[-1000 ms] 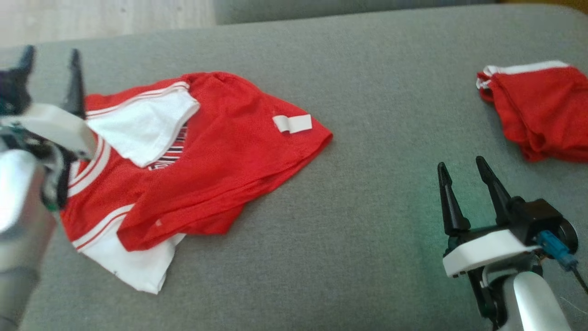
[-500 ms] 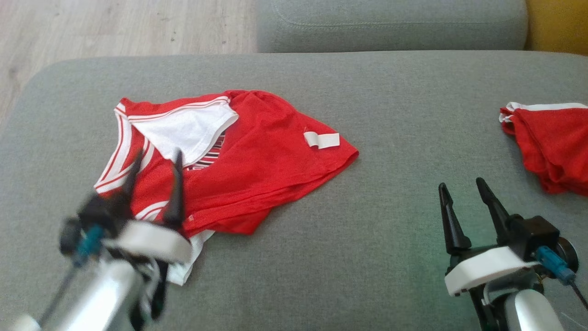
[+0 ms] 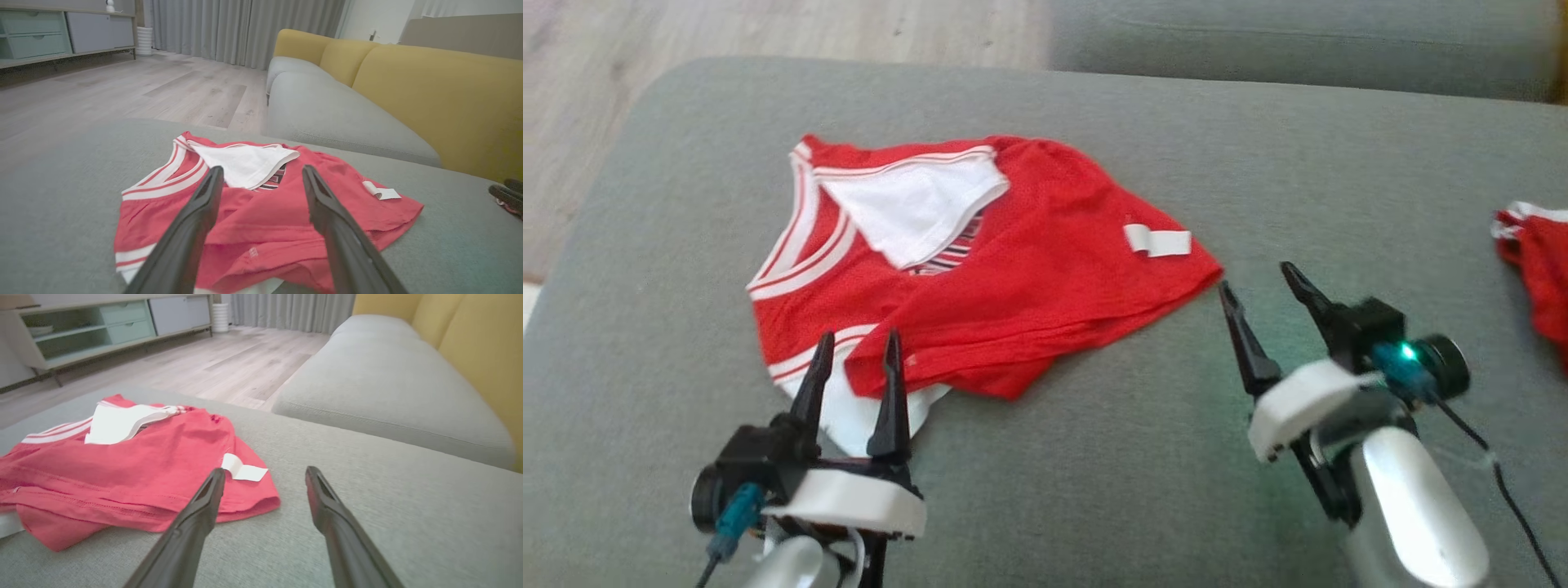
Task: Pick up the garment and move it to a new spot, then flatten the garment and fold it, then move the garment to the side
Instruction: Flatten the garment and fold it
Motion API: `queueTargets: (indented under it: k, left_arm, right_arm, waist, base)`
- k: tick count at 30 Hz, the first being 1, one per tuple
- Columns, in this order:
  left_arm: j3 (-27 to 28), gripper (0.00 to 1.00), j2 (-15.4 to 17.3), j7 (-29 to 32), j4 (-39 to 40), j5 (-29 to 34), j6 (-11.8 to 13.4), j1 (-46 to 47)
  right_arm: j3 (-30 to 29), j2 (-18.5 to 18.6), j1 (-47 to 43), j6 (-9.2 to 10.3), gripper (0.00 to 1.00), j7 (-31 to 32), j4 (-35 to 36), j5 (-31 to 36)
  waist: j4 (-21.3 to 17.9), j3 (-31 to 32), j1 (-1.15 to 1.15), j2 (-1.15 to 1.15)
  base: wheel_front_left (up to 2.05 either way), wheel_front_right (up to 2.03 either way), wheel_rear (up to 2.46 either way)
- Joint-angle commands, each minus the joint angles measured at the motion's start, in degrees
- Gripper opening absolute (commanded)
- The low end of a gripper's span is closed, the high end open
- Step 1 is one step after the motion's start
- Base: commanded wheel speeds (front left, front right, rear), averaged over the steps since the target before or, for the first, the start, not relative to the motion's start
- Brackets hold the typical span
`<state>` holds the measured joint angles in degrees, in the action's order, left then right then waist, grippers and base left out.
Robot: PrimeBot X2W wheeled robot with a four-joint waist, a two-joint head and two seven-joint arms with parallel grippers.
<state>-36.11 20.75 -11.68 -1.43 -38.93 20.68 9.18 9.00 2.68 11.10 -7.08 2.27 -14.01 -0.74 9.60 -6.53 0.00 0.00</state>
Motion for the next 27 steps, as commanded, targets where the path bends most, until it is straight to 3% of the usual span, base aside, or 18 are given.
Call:
queueTargets:
  k: [1,10,23,25,27]
  left_arm:
    - [2.3,1.0,0.5,-0.8,1.9,-0.1,0.4,0.7]
    - [1.8,1.0,-1.0,-1.7,1.2,0.0,0.2,-0.2]
    - [2.6,1.0,-1.5,-2.5,0.5,0.2,-0.2,-0.3]
    - [2.6,1.0,-1.6,-2.6,0.3,0.2,-0.3,-0.2]
    - [2.6,1.0,-1.6,-2.6,0.1,0.2,-0.4,-0.1]
  right_arm:
    - [2.4,0.2,3.8,-0.41,1.0,0.8,-1.0,0.9]
    - [3.8,0.2,11.9,-0.41,1.0,1.5,-18.2,2.9]
    - [1.9,0.2,17.6,-0.41,0.98,-2.0,-29.4,4.2]
    - [1.7,0.2,18.4,-0.41,0.49,-2.6,-30.5,4.4]
    - [1.5,0.2,18.9,-0.41,0.3,-3.2,-31.3,4.2]
  waist:
    - [2.5,-1.3,0.0,0.0]
    - [9.0,-3.4,0.0,0.0]
    - [9.5,-5.5,0.0,0.0]
    - [9.2,-5.7,0.0,0.0]
    - [8.9,-5.8,0.0,0.0]
  base:
    - [0.0,0.0,0.0]
    - [0.0,0.0,0.0]
    - [0.0,0.0,0.0]
    - [0.0,0.0,0.0]
    - [0.0,0.0,0.0]
